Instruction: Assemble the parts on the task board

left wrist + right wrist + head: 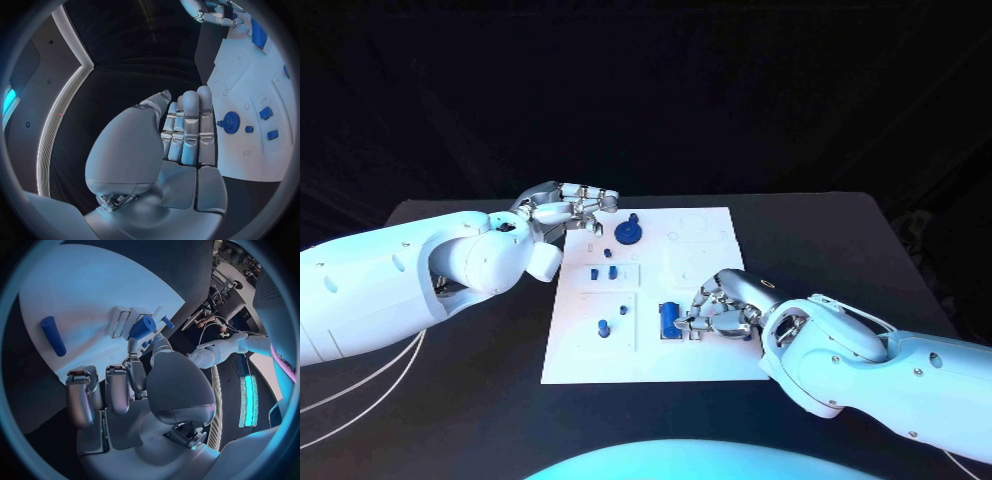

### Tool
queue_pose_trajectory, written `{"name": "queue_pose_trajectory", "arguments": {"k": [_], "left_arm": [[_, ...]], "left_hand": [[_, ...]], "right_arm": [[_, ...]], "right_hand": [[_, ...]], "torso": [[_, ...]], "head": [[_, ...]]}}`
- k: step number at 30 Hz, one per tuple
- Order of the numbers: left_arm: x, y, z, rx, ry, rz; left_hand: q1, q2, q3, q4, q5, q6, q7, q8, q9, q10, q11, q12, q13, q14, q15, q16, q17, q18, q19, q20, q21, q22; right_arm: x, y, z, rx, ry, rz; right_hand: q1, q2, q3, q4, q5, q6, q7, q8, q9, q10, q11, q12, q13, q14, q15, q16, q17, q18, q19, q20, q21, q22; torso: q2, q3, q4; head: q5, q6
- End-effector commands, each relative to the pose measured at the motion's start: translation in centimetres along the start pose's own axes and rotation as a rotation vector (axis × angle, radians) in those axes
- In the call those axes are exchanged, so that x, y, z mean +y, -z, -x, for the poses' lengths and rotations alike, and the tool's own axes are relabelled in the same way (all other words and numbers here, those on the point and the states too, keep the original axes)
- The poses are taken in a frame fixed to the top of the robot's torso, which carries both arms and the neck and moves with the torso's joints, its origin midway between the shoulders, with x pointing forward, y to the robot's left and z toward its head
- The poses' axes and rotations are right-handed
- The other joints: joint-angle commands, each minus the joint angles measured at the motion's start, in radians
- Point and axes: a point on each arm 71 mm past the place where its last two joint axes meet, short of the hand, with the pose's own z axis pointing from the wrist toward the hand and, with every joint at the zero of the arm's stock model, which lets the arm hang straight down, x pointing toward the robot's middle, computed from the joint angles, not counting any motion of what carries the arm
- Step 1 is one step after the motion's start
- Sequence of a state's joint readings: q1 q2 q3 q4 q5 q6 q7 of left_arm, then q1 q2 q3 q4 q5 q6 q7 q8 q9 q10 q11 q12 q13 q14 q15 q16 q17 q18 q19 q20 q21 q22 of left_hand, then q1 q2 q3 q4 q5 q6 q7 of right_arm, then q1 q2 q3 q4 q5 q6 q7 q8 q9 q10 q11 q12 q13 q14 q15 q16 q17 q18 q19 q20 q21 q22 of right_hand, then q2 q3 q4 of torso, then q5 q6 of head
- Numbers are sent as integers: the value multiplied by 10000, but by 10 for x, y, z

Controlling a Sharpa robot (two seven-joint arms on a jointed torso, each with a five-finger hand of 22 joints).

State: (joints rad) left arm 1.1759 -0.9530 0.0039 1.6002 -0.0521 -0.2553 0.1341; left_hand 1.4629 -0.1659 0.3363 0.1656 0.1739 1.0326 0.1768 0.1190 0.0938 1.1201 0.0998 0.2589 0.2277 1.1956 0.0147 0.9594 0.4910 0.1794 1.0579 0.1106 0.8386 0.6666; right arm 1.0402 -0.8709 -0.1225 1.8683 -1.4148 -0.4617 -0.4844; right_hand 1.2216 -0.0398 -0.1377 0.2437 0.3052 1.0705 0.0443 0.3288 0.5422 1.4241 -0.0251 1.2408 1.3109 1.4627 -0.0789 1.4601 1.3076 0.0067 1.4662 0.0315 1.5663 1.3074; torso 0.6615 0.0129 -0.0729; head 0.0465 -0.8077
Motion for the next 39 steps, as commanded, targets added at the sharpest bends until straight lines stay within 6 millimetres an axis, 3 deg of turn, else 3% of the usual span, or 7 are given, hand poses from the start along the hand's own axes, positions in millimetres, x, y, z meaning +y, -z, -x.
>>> {"name": "queue_pose_trajectory", "arguments": {"k": [1, 9, 14, 19, 26, 39], "left_arm": [[-1, 0, -2, 195, 70, -12], [-1, 0, -3, 204, 72, -4], [0, -1, -4, 223, 74, -3], [0, -1, -4, 235, 75, -3], [0, -1, -5, 250, 77, -2], [0, -1, -4, 225, 73, 7]], "left_hand": [[-92, -16, -67, 6, -15, -70, -34, -13, -16, -64, -22, 35, 13, 18, 63, -27, -4, 50, 21, 12, -46, -16], [-92, -16, -67, 6, -15, -70, -34, -13, -16, -64, -22, 35, 13, 18, 63, -27, -4, 50, 21, 12, -46, -16], [-92, -16, -67, 6, -15, -70, -34, -13, -16, -64, -22, 35, 13, 18, 63, -27, -4, 50, 21, 12, -46, -16], [-92, -16, -67, 6, -15, -70, -34, -13, -16, -64, -22, 35, 13, 18, 63, -27, -4, 50, 21, 12, -46, -16], [-74, -2, -68, 3, -12, -74, -32, -10, -18, -71, -22, 40, 16, 13, 63, -26, -4, 51, 23, 13, -53, -20], [-74, -2, -68, 3, -12, -74, -32, -10, -18, -71, -22, 40, 16, 13, 63, -26, -4, 51, 23, 13, -53, -20]], "right_arm": [[3, 1, -1, 61, 293, 356], [1, -3, -3, 189, 436, 211], [2, -8, -6, 295, 597, 162], [3, -11, -10, 351, 698, 163], [6, -15, -13, 349, 734, 217], [5, -13, -12, 155, 768, 236]], "right_hand": [[97, 2, -11, -55, -38, 69, 12, 55, 17, 61, -4, 68, 97, 728, -68, 61, 808, -67, 1046, -37, 45, 2634], [211, 54, -13, -77, -17, 76, 7, 60, 31, 74, -9, 98, 132, 729, -71, 68, 820, -67, 1046, -42, 45, 2634], [290, 92, -8, -96, -3, 76, 1, 61, 38, 79, -13, 111, 150, 728, -74, 66, 818, -67, 1046, -46, 45, 2634], [472, 127, -6, -162, -49, 70, -5, 58, 50, 76, -20, 112, 167, 727, -82, 66, 820, -67, 1046, -51, 45, 2634], [696, 155, -13, -251, -164, 64, -10, 54, 65, 88, -26, 148, 214, 727, -86, 72, 832, -67, 1046, -58, 45, 2634], [750, 153, -23, -274, -202, 70, -13, 58, 71, 104, -28, 184, 247, 726, -87, 68, 824, -67, 1046, -59, 45, 2634]], "torso": [[-3, -1, 13], [7, -10, 13], [11, -6, 48], [7, -5, 1], [2, 2, 23], [-3, -1, 8]], "head": [[-3, 10], [-5, 14], [-26, -7], [27, -39], [16, -59], [23, -52]]}}
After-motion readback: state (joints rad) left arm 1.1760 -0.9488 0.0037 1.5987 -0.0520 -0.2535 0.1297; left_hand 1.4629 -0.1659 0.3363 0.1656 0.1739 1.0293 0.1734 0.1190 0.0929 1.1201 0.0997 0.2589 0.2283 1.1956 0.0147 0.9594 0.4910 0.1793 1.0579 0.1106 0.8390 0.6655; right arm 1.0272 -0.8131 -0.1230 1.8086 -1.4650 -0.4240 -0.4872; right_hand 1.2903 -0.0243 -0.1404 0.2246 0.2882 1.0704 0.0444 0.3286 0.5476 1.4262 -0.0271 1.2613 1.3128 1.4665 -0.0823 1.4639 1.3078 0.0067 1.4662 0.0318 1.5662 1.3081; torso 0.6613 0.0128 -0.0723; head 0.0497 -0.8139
